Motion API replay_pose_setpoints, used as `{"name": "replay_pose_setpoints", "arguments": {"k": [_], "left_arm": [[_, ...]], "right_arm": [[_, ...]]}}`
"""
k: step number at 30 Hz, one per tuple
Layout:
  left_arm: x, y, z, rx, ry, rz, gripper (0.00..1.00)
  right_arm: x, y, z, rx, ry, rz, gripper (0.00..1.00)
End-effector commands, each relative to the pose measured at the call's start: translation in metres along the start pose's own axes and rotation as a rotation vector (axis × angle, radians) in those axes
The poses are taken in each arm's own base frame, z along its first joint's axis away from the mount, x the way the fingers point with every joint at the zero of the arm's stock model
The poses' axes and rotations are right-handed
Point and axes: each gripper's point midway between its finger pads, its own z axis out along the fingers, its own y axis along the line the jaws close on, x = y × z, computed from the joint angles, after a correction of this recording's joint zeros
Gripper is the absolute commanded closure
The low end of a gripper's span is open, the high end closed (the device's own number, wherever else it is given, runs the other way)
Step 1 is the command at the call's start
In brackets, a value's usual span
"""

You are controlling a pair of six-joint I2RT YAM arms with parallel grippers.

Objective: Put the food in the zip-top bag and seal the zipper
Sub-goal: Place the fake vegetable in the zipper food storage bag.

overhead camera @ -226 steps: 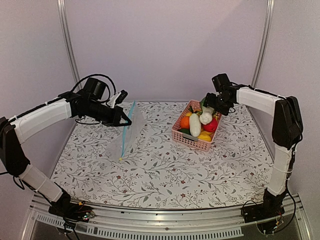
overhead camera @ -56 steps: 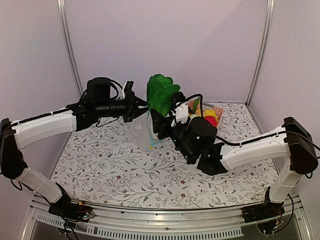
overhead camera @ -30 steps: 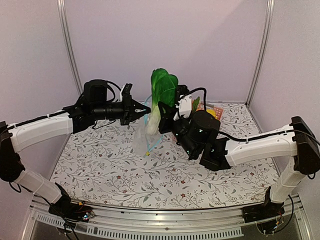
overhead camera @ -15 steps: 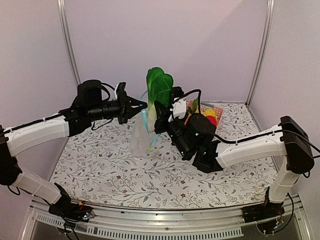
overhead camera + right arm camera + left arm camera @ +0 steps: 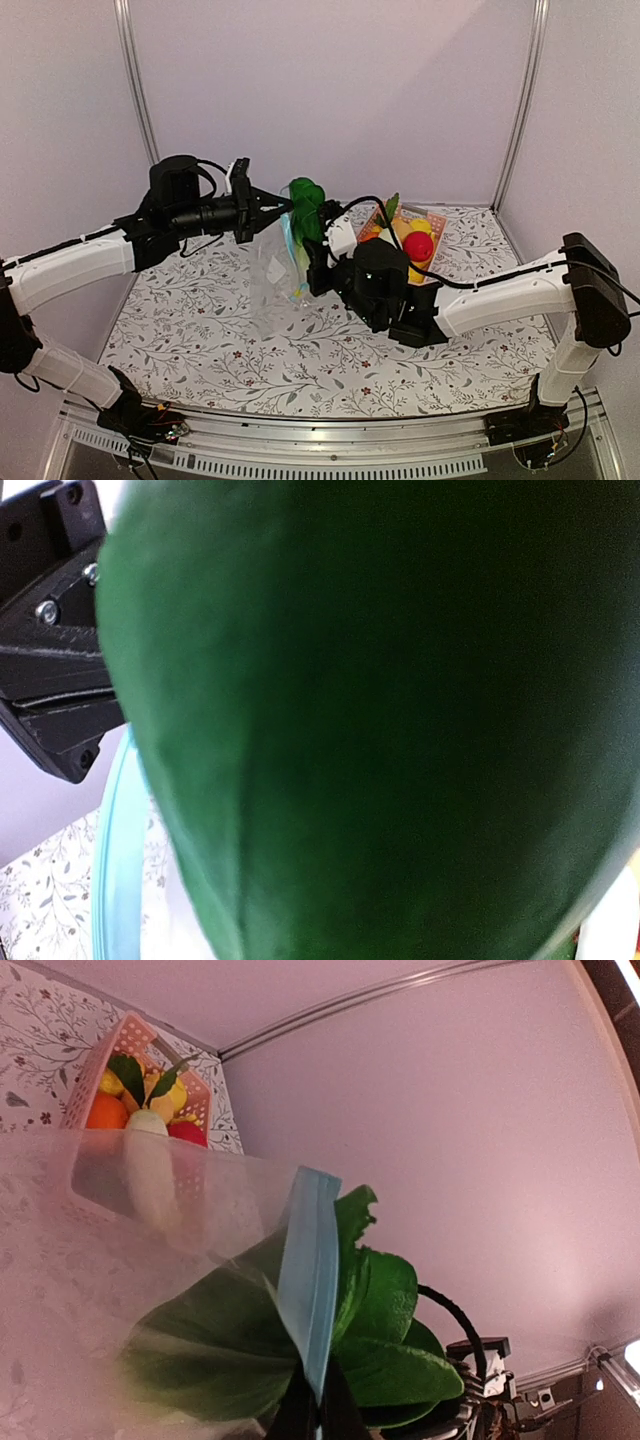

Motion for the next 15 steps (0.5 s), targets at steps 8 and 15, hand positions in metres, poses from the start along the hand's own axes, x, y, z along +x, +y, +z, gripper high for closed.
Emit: {"name": "replay_pose_setpoints", "arguments": {"k": [8, 15], "left_arm": [[0.008, 0.025, 0.002, -0.140, 0.084, 0.147, 1.00], [0.018, 0.053, 0.002, -0.178, 0.137, 0.186, 1.00]], "right_arm": [[0.033, 0.003, -0.009, -0.126, 0.330, 0.024, 1.00], [0.036, -0.001, -0.021, -0.232, 0.522, 0.070, 0.97]]}}
